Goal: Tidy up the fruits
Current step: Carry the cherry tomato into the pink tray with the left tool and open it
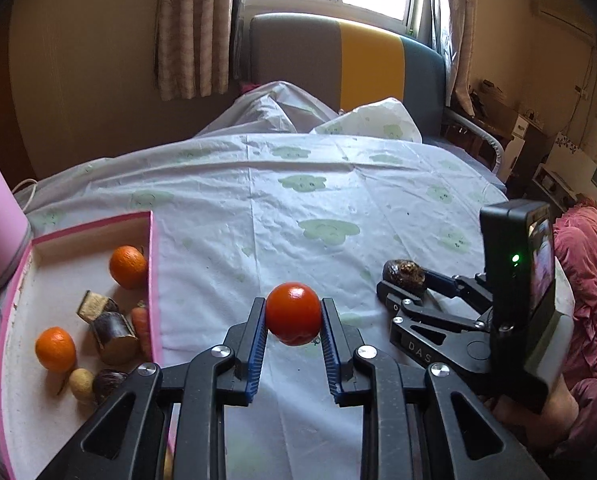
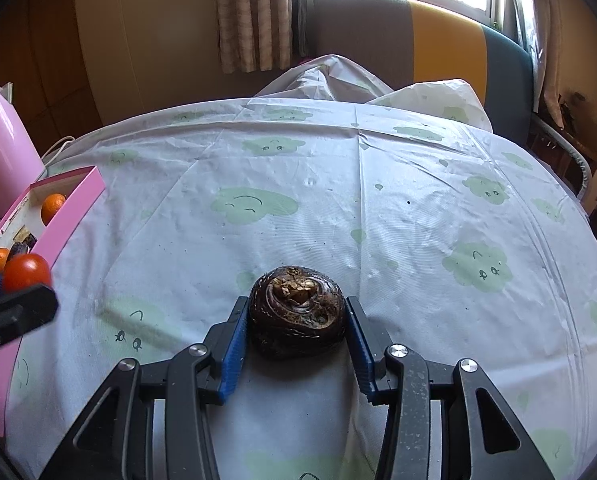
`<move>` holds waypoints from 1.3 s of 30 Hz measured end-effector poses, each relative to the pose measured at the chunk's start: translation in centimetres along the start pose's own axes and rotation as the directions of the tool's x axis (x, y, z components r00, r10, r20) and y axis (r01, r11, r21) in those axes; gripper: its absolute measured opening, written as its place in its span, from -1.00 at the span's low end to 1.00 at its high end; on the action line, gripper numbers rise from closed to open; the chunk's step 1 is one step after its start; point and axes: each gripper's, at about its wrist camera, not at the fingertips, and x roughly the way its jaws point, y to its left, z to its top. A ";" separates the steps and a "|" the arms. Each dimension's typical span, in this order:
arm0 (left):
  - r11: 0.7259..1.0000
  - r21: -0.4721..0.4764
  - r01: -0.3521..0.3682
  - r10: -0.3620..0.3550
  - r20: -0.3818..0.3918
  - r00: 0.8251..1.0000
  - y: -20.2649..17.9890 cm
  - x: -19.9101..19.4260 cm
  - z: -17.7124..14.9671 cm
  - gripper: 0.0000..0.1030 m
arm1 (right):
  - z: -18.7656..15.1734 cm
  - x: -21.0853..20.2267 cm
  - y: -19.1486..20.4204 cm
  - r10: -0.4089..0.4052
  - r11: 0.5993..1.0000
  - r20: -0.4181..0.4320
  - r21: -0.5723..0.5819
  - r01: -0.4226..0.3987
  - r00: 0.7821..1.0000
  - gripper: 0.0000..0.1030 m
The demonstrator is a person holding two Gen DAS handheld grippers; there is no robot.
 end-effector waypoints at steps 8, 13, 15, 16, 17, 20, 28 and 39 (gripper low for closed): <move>0.992 -0.090 -0.089 0.093 0.041 0.995 4.8 -3.3 0.4 -0.50 | 0.0 0.0 0.2 -0.014 1.000 -0.001 -0.013 0.014 1.000 -0.09; 0.972 -0.164 -0.166 0.172 0.024 0.985 8.8 -3.9 -0.7 -0.50 | 0.1 -0.1 0.4 -0.024 0.999 -0.002 -0.022 0.024 1.000 -0.09; 0.962 -0.190 -0.196 0.201 0.009 0.980 10.4 -3.9 -1.3 -0.50 | 0.0 -0.1 0.4 -0.026 0.999 -0.003 -0.024 0.026 1.000 -0.09; 0.956 -0.203 -0.210 0.215 0.001 0.977 11.1 -3.9 -1.5 -0.50 | 0.0 -0.1 0.5 -0.028 0.999 -0.003 -0.026 0.027 1.000 -0.09; 0.950 -0.216 -0.224 0.228 -0.006 0.974 11.8 -3.8 -1.8 -0.50 | 0.1 -0.1 0.5 -0.029 0.999 -0.004 -0.027 0.029 1.000 -0.09; 0.934 -0.246 -0.259 0.259 -0.029 0.965 13.7 -3.7 -2.5 -0.50 | 0.1 -0.1 0.5 -0.033 0.999 -0.004 -0.031 0.033 0.999 -0.09; 0.889 -0.308 -0.338 0.333 -0.070 0.940 17.4 -3.2 -3.7 -0.50 | 0.1 -0.1 0.6 -0.035 0.999 -0.004 -0.033 0.035 0.999 -0.09; 0.857 -0.423 -0.293 0.276 -0.101 0.956 22.1 -1.7 -3.1 -0.50 | 0.1 0.0 0.6 -0.035 0.999 -0.005 -0.034 0.035 0.999 -0.09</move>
